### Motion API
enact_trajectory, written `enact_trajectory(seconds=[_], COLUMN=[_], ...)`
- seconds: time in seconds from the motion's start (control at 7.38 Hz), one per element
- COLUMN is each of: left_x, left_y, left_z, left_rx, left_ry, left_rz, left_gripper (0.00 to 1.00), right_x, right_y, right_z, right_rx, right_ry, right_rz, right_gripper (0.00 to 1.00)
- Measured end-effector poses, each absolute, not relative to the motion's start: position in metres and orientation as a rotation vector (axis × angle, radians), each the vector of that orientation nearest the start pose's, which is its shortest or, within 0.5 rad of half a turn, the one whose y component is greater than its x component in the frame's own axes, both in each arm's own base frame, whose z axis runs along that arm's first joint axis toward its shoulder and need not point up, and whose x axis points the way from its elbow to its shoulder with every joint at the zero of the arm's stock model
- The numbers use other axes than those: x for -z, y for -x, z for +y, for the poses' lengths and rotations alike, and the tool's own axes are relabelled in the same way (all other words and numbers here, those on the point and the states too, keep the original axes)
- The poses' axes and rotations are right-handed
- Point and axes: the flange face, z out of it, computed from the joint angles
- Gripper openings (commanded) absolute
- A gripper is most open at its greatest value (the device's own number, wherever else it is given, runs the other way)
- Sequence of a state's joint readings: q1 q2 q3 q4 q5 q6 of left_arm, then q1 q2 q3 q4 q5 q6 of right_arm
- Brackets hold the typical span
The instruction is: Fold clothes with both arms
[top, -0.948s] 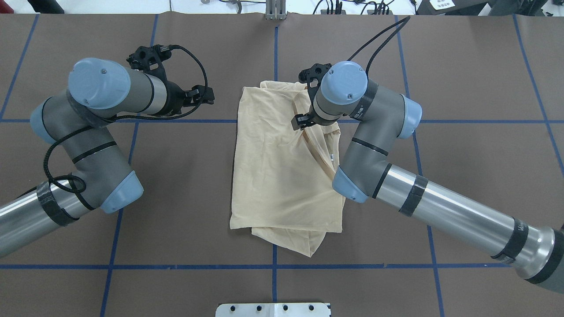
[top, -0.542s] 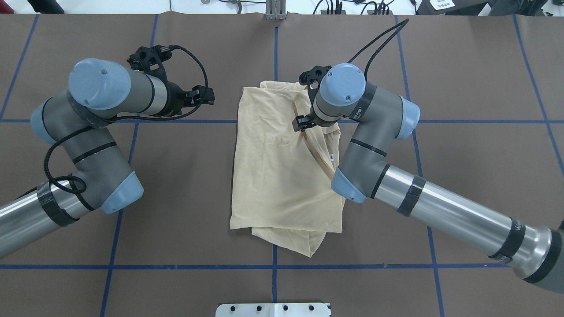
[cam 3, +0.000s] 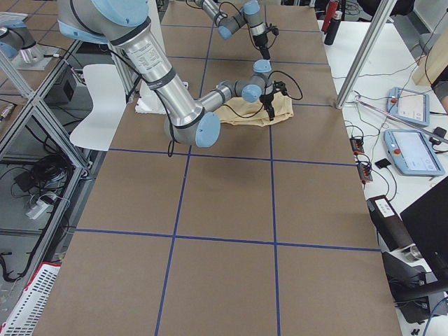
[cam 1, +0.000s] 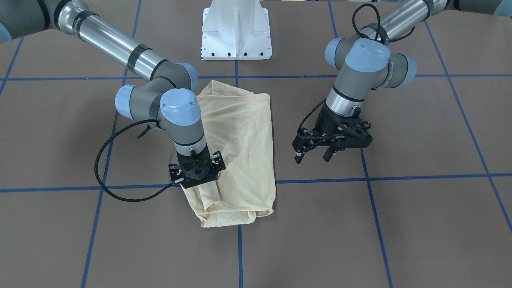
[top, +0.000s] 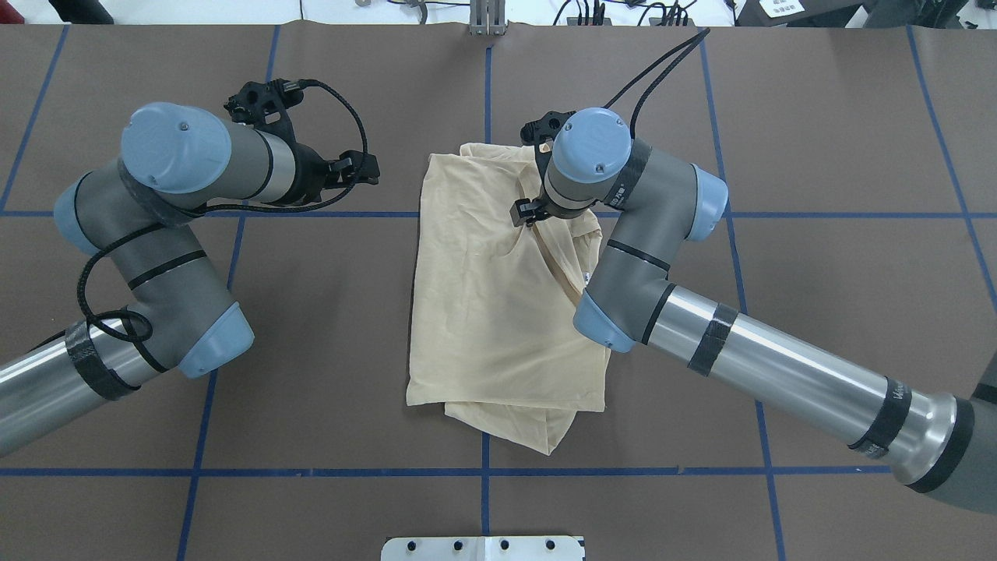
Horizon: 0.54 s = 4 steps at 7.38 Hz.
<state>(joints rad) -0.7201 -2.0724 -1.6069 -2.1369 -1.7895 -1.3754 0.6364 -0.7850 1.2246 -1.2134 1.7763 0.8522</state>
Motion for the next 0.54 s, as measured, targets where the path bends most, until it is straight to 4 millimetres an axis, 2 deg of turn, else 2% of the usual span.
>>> enact_trajectory(seconds=[0.27,0.54], left_x=[-0.288,-0.287], left_y=[-0.432,-0.433], left_z=[-0.527,-0.528], left_rx=[0.348,0.346], left_ry=[-0.312,-0.313], left_rz=[1.08,1.081], left_gripper=[1.0,1.0], right_x=[-0.298,-0.305], right_y=[0.57,0.555], right_z=[-0.568,-0.582], right_rx=[0.154,0.15], right_ry=[-0.348,-0.361], right_rz=[-0.728,-0.711], right_gripper=[0.99,0.99])
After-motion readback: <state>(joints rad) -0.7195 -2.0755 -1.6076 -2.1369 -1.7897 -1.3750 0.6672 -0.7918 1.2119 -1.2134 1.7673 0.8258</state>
